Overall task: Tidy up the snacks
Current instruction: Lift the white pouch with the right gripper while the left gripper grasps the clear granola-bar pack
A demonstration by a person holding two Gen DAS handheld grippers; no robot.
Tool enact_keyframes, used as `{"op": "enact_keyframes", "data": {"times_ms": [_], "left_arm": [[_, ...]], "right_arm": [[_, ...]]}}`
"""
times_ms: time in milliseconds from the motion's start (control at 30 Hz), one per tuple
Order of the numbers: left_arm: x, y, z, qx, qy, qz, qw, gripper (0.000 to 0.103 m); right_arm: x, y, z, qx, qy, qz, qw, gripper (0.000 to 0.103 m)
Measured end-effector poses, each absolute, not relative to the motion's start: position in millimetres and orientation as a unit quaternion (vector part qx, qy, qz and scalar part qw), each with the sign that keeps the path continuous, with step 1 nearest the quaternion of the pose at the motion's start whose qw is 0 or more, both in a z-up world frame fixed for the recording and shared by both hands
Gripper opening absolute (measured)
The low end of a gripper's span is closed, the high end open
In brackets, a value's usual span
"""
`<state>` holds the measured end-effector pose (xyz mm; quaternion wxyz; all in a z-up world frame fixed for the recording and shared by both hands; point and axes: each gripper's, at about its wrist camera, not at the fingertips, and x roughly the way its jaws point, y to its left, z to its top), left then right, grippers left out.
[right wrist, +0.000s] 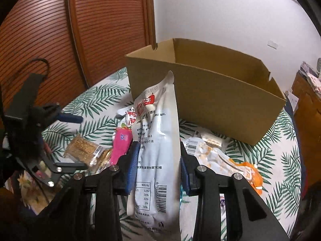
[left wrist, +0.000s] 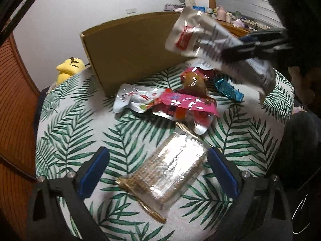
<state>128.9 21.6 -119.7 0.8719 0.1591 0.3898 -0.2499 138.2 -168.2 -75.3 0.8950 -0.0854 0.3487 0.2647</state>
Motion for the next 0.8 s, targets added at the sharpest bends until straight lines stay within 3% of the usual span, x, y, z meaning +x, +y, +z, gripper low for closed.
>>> {"op": "enact_keyframes", "data": {"times_ms": [167,300,533,800], "left_arm": [[133,18,-124,0.159,0.402,-0.260,0.863,0.094],[137,20,-130,0.144,0.416,-0.276,0.854,0.070],[132,26,-128,0.112,0.414,-0.279,0.859,0.048],[118,34,-130,0.099,0.398,-0.241,0.880,0.046]], "right_arm": [[127,-178,-69,-0.072,0.343,0.264,0.898,0.036],[123,-180,-69,-0.070,0.343,0.261,0.900,0.036],[123,-187,-76,-0.061,0.349,0.254,0.900,0.036],[124,-195,-79,-0.049,0.352,0.247,0.901,0.026]]}}
